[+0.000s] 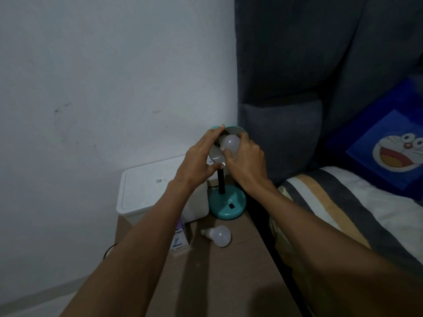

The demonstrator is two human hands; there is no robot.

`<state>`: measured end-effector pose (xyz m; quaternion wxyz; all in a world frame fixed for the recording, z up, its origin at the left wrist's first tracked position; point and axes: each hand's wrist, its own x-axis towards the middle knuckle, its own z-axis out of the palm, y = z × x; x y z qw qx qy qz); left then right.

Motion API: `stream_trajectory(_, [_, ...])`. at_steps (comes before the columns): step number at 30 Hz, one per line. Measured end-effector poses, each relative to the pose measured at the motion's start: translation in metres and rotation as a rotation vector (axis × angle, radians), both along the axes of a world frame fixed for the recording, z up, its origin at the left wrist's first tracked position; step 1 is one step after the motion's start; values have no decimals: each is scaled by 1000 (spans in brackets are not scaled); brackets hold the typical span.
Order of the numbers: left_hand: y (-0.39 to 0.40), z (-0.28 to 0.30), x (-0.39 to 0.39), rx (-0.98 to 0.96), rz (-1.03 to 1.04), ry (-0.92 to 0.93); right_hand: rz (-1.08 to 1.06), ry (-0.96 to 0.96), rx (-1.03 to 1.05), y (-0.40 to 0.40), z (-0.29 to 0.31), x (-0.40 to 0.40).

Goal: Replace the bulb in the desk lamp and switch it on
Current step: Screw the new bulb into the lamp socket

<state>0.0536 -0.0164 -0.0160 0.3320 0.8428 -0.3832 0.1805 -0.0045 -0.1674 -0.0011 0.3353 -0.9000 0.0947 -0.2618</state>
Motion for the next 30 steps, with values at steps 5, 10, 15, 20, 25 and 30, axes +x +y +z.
stream_trajectory(5, [-1, 0, -1, 2, -1, -5, -4, 9, 262, 3, 2, -3])
stream_trajectory(10, [0, -1, 1, 9, 1, -11, -1, 119, 265, 2, 3, 1])
stream_trajectory(15, [1, 0, 0, 2, -4, -29, -84, 165, 346, 3, 3, 8])
stream_trajectory(20, [0, 0, -1, 5, -11, -9, -19, -2, 332, 8, 6, 0])
stream_trajectory(25, [1, 0, -1, 10, -6, -5, 2, 4, 329, 7, 4, 0])
stream_trajectory(30, [1, -1, 1, 16, 1, -11, -66, 47, 352, 8, 5, 0])
